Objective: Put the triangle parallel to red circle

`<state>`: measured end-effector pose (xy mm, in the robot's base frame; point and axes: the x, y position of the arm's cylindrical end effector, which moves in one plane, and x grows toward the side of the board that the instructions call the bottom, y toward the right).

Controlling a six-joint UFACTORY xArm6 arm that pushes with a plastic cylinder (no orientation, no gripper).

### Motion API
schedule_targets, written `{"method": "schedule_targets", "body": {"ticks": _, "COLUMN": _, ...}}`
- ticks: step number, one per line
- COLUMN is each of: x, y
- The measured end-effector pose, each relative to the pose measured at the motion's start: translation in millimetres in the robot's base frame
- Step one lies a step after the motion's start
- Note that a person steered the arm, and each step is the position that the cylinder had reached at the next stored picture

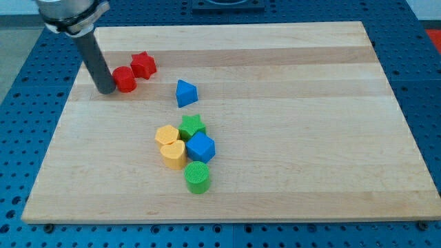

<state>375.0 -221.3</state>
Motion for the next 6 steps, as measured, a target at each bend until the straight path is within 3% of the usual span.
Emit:
{"method": "schedule_targets", "body": {"ticks": 1, "x": -2, "y": 22}}
{"method": "schedule_targets", "body": {"ticks": 3, "x": 74, "y": 27}}
{"method": "schedule_targets", "body": {"ticks": 4, "x": 71, "y": 70}}
{"method": "schedule_targets", "body": {"ticks": 6, "x": -17, "y": 186}}
